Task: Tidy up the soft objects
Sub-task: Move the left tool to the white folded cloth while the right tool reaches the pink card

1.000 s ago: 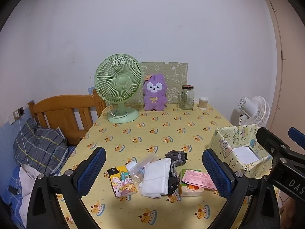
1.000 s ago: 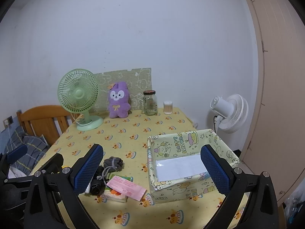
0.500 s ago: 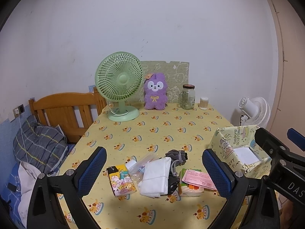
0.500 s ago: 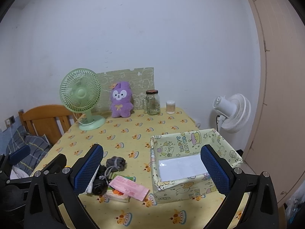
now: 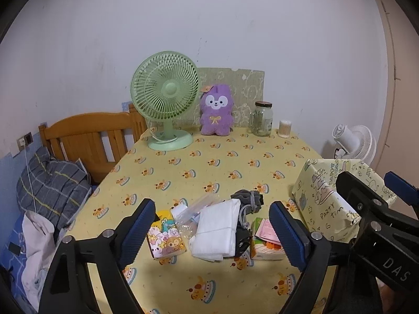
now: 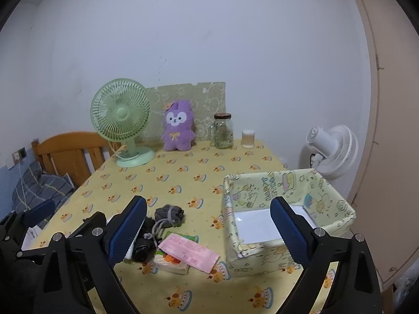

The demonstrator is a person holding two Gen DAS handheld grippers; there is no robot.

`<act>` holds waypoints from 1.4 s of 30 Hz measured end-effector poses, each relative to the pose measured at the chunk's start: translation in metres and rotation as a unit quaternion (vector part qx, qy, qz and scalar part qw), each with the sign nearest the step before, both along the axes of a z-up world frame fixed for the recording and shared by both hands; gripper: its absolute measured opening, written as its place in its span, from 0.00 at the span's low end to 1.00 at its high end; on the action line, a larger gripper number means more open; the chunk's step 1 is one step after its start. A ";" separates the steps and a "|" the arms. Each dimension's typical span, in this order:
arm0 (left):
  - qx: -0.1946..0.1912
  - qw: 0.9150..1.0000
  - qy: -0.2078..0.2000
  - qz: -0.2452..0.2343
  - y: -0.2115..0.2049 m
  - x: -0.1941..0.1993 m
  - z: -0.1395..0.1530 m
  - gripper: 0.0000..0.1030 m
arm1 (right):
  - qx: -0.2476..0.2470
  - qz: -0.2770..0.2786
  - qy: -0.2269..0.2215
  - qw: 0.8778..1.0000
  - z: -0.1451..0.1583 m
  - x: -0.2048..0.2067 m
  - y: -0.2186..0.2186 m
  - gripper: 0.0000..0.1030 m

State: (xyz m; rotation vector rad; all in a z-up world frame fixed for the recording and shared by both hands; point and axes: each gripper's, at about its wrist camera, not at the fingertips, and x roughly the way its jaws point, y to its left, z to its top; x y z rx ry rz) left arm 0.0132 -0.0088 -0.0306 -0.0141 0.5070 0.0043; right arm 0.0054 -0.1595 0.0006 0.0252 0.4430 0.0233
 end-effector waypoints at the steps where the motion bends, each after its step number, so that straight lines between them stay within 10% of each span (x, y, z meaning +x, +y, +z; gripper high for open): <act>1: -0.002 1.000 0.003 0.001 0.002 0.001 -0.003 0.86 | 0.002 0.003 0.002 1.000 -0.002 0.001 0.001 0.93; 29: 0.018 0.996 0.087 -0.005 0.011 0.036 -0.064 0.82 | 0.010 0.055 0.080 0.995 -0.067 0.037 0.041 0.85; 42: 0.001 0.992 0.125 -0.025 0.011 0.057 -0.085 0.62 | 0.023 0.060 0.129 0.990 -0.090 0.061 0.050 0.77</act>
